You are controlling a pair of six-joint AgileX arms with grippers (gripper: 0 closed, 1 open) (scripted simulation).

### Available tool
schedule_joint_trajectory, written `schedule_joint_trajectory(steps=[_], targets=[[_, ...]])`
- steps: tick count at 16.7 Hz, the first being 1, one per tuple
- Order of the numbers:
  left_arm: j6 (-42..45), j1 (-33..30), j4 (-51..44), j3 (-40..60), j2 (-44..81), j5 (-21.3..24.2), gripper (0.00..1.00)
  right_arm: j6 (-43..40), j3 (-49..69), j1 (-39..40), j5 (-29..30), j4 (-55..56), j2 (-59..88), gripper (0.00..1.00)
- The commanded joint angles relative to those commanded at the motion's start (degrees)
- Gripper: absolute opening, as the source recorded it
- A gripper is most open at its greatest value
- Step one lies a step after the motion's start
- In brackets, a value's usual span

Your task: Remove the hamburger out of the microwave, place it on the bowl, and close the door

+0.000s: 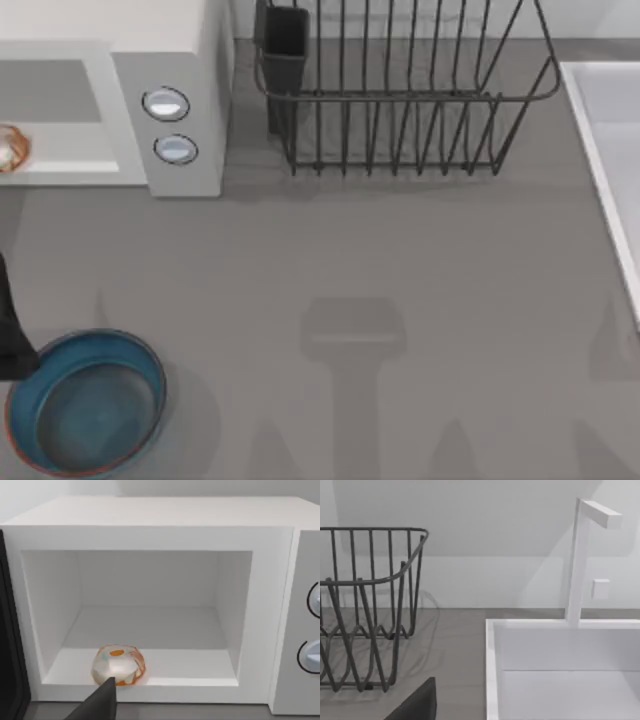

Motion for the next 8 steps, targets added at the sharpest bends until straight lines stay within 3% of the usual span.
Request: schedule_joint_trajectory(steps=[8], targets=[[1.08,2.44,13.18,10.04,26.97,2.78,1.00,0.00,0.00,0.00,0.00,0.00,0.00,1.00]])
